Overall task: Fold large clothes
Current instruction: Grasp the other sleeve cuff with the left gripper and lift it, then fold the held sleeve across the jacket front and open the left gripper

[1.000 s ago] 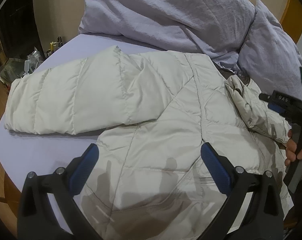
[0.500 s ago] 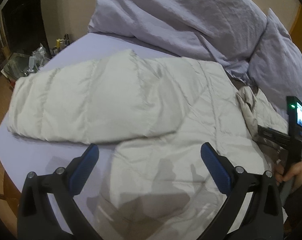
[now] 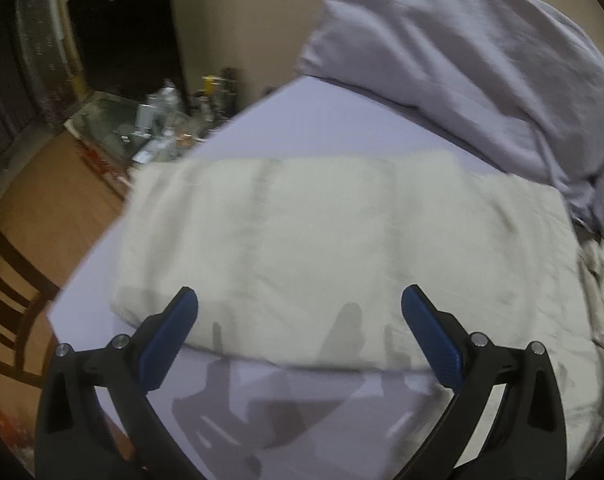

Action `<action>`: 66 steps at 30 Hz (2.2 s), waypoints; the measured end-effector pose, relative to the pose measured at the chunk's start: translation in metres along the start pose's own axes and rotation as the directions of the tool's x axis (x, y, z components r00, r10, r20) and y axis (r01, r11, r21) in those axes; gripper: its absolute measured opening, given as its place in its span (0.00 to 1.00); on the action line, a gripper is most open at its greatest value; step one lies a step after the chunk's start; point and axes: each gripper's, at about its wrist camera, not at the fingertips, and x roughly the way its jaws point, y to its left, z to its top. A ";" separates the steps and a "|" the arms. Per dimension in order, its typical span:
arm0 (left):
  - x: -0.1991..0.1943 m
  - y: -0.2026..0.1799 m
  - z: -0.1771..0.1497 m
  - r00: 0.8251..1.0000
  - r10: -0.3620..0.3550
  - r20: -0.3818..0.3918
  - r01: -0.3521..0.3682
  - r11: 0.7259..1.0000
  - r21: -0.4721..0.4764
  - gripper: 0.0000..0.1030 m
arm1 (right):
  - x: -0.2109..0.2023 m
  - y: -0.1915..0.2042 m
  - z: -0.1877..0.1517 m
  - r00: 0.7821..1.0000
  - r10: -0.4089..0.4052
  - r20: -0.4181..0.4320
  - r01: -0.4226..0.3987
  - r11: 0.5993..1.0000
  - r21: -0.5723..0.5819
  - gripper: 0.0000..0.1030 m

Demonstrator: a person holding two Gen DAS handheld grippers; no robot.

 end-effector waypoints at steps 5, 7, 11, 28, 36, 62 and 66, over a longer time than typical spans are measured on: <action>0.018 0.050 0.019 0.999 0.045 -0.018 -0.046 0.995 -0.085 0.92 | -0.014 -0.009 -0.009 1.000 0.004 0.007 -0.004 1.000 0.001 0.81; 0.028 0.064 0.020 0.998 0.046 -0.049 -0.051 0.991 -0.121 0.86 | -0.014 -0.014 -0.011 1.000 0.002 0.003 -0.002 1.000 0.010 0.81; 0.042 0.081 0.016 0.992 0.064 -0.104 -0.078 0.987 -0.141 0.81 | -0.012 -0.020 -0.014 1.000 0.003 -0.004 -0.003 1.000 0.016 0.81; 0.031 0.087 -0.003 0.998 0.013 -0.062 -0.028 0.968 -0.249 0.23 | -0.014 -0.020 -0.025 0.999 0.030 -0.010 -0.030 0.999 0.011 0.81; -0.009 0.058 0.015 0.999 -0.038 0.023 0.042 0.974 -0.223 0.09 | -0.029 -0.033 -0.030 0.999 0.036 0.016 -0.036 0.999 0.031 0.81; -0.141 -0.227 0.061 0.815 -0.570 0.105 0.542 0.814 0.209 0.07 | -0.079 -0.115 -0.075 0.994 -0.061 0.088 0.041 0.974 0.221 0.81; -0.147 -0.270 0.050 0.773 -0.632 0.051 0.599 0.755 0.265 0.07 | -0.082 -0.126 -0.082 0.993 -0.081 0.082 0.058 0.966 0.253 0.81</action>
